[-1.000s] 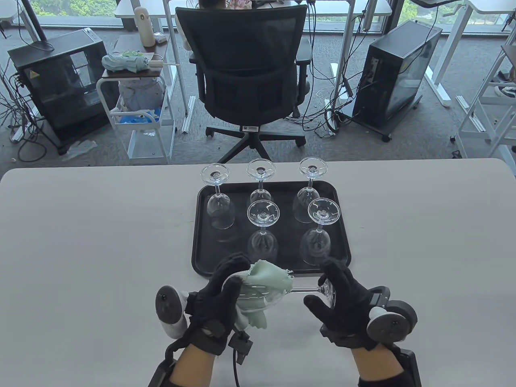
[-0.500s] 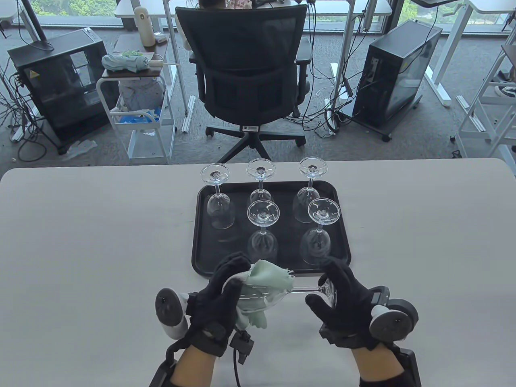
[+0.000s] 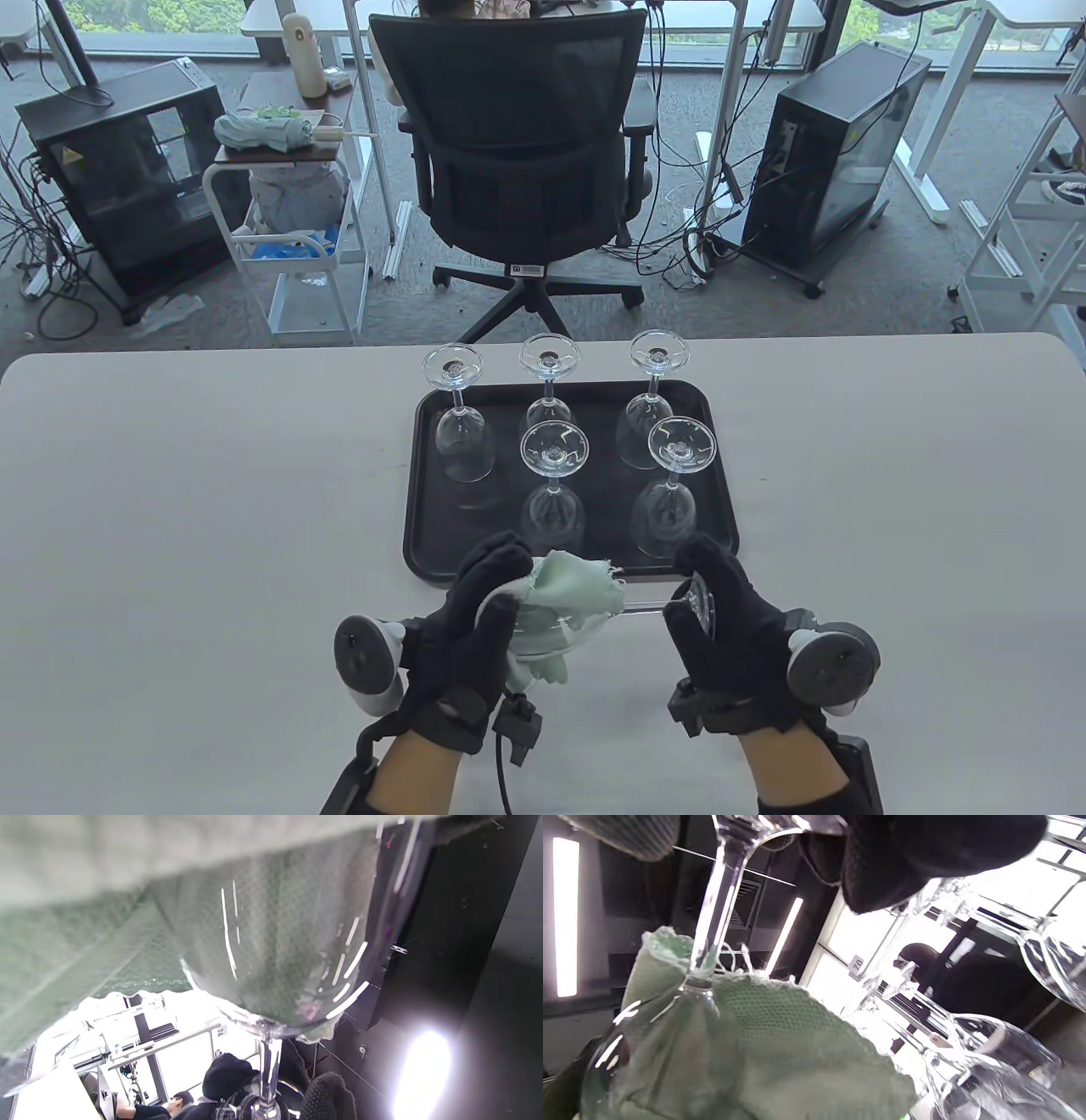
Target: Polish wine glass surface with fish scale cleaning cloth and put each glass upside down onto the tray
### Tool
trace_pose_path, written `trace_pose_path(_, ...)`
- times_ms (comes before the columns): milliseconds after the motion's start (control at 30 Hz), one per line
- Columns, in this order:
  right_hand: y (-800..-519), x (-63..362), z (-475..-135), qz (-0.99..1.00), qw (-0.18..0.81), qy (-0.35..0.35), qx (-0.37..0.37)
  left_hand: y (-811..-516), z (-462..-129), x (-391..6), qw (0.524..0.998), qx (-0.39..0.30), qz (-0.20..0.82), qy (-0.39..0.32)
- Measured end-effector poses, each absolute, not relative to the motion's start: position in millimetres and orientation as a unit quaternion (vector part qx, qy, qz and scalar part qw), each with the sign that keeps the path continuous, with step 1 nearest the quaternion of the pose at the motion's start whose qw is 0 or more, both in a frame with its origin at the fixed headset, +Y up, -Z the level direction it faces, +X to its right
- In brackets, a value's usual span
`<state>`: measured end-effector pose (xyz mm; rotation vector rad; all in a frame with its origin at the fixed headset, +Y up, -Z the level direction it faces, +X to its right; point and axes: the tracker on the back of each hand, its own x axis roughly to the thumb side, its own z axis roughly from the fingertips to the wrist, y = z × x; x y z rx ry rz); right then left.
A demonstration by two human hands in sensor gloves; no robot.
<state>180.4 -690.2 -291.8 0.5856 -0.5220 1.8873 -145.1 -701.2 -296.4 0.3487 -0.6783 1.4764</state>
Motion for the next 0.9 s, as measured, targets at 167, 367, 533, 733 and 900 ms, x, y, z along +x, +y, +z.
trace_pose_path(167, -690.7, 176.9, -291.3, 0.791, 0.519, -0.231, 0.224, -699.7, -302.8, -160.8, 0.643, 0.159, 0.688, -0.296)
trace_pose_path(367, -694.9, 182.4, -293.3, 0.78, 0.549, -0.222, 0.203, -687.6, -301.7, -238.1, 0.617, 0.28, 0.711, -0.189)
trace_pose_path(533, -697.1, 183.8, -295.6, 0.782, 0.549, -0.22, 0.196, -683.5, -286.6, -308.9, 0.605, 0.356, 0.702, -0.12)
trace_pose_path(733, -701.7, 185.3, -296.8, 0.781, 0.555, -0.216, 0.186, -687.9, -276.0, -349.2, 0.587, 0.393, 0.704, -0.077)
trace_pose_path(900, -703.0, 182.9, -298.0, 0.783, 0.552, -0.218, 0.183, -689.5, -277.2, -348.2, 0.585, 0.392, 0.707, -0.071)
